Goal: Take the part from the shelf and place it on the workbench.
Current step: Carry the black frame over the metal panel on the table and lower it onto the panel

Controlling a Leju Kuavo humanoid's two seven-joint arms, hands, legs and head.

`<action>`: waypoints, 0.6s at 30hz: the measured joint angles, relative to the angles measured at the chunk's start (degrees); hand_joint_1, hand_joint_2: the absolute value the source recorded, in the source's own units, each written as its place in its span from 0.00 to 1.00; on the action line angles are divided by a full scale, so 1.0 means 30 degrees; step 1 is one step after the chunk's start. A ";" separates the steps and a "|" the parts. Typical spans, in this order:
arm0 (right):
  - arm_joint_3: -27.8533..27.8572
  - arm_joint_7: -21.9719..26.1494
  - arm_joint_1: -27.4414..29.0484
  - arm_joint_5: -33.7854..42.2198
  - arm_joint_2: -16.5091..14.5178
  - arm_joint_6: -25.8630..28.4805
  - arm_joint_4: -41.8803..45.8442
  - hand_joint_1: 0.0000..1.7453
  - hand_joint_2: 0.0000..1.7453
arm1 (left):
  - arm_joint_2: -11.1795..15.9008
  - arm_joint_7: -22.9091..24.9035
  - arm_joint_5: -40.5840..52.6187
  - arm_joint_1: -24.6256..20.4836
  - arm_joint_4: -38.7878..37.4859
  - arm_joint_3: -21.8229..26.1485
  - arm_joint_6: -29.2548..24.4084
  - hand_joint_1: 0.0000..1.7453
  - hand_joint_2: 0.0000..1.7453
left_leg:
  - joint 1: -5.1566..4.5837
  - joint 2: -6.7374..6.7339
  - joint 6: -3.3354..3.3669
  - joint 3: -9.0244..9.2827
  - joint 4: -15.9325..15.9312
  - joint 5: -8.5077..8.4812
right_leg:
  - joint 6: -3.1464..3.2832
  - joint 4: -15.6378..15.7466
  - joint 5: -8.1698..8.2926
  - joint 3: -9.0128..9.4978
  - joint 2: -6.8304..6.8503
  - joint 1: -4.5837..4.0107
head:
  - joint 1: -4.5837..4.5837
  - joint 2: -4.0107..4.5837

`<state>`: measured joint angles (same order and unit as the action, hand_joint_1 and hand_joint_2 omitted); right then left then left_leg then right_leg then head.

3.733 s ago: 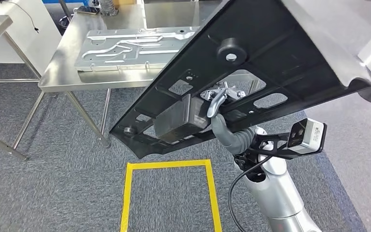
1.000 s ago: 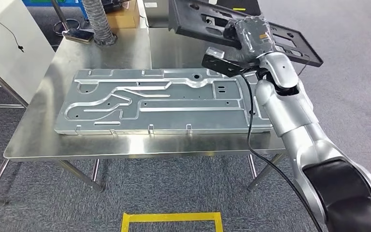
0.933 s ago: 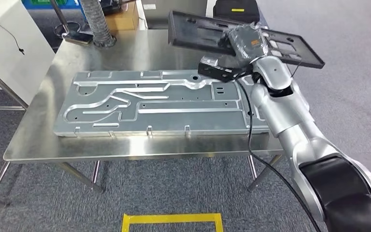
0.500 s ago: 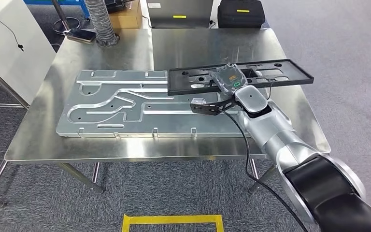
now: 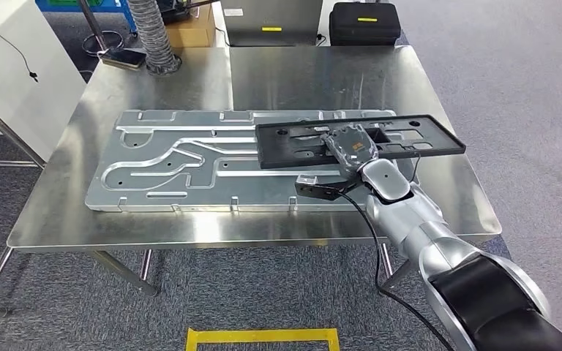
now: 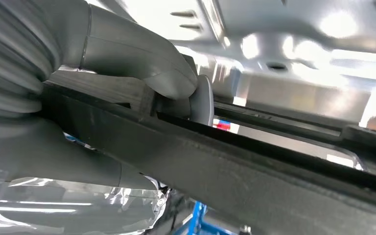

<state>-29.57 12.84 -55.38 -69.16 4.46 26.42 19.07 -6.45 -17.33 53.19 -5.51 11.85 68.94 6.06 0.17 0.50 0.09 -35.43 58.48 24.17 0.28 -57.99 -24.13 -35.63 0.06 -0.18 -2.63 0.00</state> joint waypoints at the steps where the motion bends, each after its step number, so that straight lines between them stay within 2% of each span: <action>1: 0.0124 0.0174 0.0161 0.0127 -0.0024 0.0105 -0.0028 1.00 1.00 | 0.0016 -0.0027 0.0047 -0.0021 0.0000 -0.0040 0.0004 0.00 1.00 | -0.0005 -0.0012 -0.0104 -0.0063 0.0213 0.0191 | 0.0096 0.0107 0.0043 0.0074 0.0021 0.0065 | 0.0000 0.0000; 3: 0.0341 0.0444 0.0473 0.0263 -0.0140 0.0252 -0.0093 1.00 1.00 | 0.0047 -0.0069 0.0107 -0.0059 0.0000 -0.0122 -0.0006 0.00 1.00 | 0.0045 -0.0037 -0.0292 -0.0711 0.1779 0.1134 | 0.0239 0.0258 0.0110 0.0191 0.0043 0.0168 | -0.0004 0.0000; 5: 0.0483 0.0677 0.0823 0.0321 -0.0286 0.0314 -0.0189 1.00 1.00 | 0.0044 -0.0122 0.0117 -0.0083 0.0000 -0.0204 -0.0042 0.00 1.00 | 0.0124 -0.0048 -0.0448 -0.1825 0.4214 0.2178 | 0.0294 0.0249 0.0101 0.0201 0.0015 0.0167 | -0.0006 0.0000; 6: 0.0539 0.0795 0.1026 0.0361 -0.0357 0.0330 -0.0244 1.00 1.00 | 0.0049 -0.0180 0.0115 -0.0084 0.0000 -0.0237 -0.0073 0.00 1.00 | 0.0151 -0.0049 -0.0507 -0.2204 0.4968 0.2331 | 0.0296 0.0229 0.0089 0.0203 0.0004 0.0163 | -0.0006 0.0000; 7: 0.0603 0.0880 0.1214 0.0407 -0.0424 0.0352 -0.0293 1.00 1.00 | 0.0057 -0.0268 0.0113 -0.0078 0.0000 -0.0264 -0.0117 0.00 1.00 | 0.0170 -0.0051 -0.0541 -0.2271 0.5030 0.2132 | 0.0287 0.0200 0.0068 0.0204 -0.0005 0.0165 | -0.0006 0.0000; 8: 0.0674 0.0949 0.1369 0.0465 -0.0501 0.0390 -0.0331 1.00 1.00 | 0.0073 -0.0403 0.0113 -0.0067 0.0000 -0.0279 -0.0177 0.00 1.00 | 0.0187 -0.0055 -0.0551 -0.1971 0.4332 0.1602 | 0.0261 0.0156 0.0035 0.0206 -0.0018 0.0172 | -0.0006 0.0000; 9: 0.0747 0.1026 0.1466 0.0515 -0.0579 0.0445 -0.0357 1.00 1.00 | 0.0091 -0.0543 0.0122 -0.0056 0.0000 -0.0291 -0.0255 0.00 1.00 | 0.0204 -0.0062 -0.0538 -0.1401 0.3098 0.0920 | 0.0218 0.0093 -0.0014 0.0207 -0.0030 0.0180 | -0.0006 0.0000; 11: 0.0909 0.1123 0.1536 0.0595 -0.0690 0.0596 -0.0392 0.50 0.50 | 0.0124 -0.0809 0.0187 -0.0041 0.0000 -0.0337 -0.0450 0.00 1.00 | 0.0180 -0.0055 -0.0390 -0.0292 0.0829 0.0124 | 0.0063 -0.0058 -0.0119 0.0164 -0.0057 0.0125 | -0.0004 0.0000; 13: 0.1082 0.1210 0.1576 0.0655 -0.0725 0.0766 -0.0444 0.00 0.00 | 0.0140 -0.0947 0.0293 0.0001 0.0000 -0.0392 -0.0667 0.00 1.00 | 0.0114 -0.0028 -0.0164 0.0042 0.0141 0.0109 | -0.0124 -0.0121 -0.0146 0.0116 -0.0068 0.0074 | -0.0002 0.0002; 16: 0.1283 0.1336 0.1659 0.0739 -0.0739 0.0913 -0.0499 0.00 0.00 | 0.0153 -0.0962 0.0412 0.0081 0.0000 -0.0419 -0.0987 0.00 1.00 | 0.0109 -0.0023 0.0179 0.0056 0.0016 -0.0014 | -0.0424 -0.0246 -0.0278 0.0060 -0.0060 0.0127 | 0.0000 0.0002; 18: 0.1396 0.1425 0.1669 0.0777 -0.0739 0.1004 -0.0521 0.00 0.00 | 0.0171 -0.0883 0.0508 0.0062 0.0000 -0.0446 -0.1155 0.00 1.00 | 0.0157 -0.0050 0.0353 0.0074 -0.0076 -0.0094 | -0.0582 -0.1564 -0.1129 -0.0505 -0.0049 0.0174 | 0.0002 0.0002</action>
<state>-25.39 17.11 -50.38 -66.83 2.25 29.44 17.50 -5.93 -19.98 54.71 -5.32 11.85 67.60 2.60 0.64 0.35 1.15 -35.20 58.25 23.89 -1.47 -62.68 -27.52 -37.14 -0.09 0.34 -2.62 0.01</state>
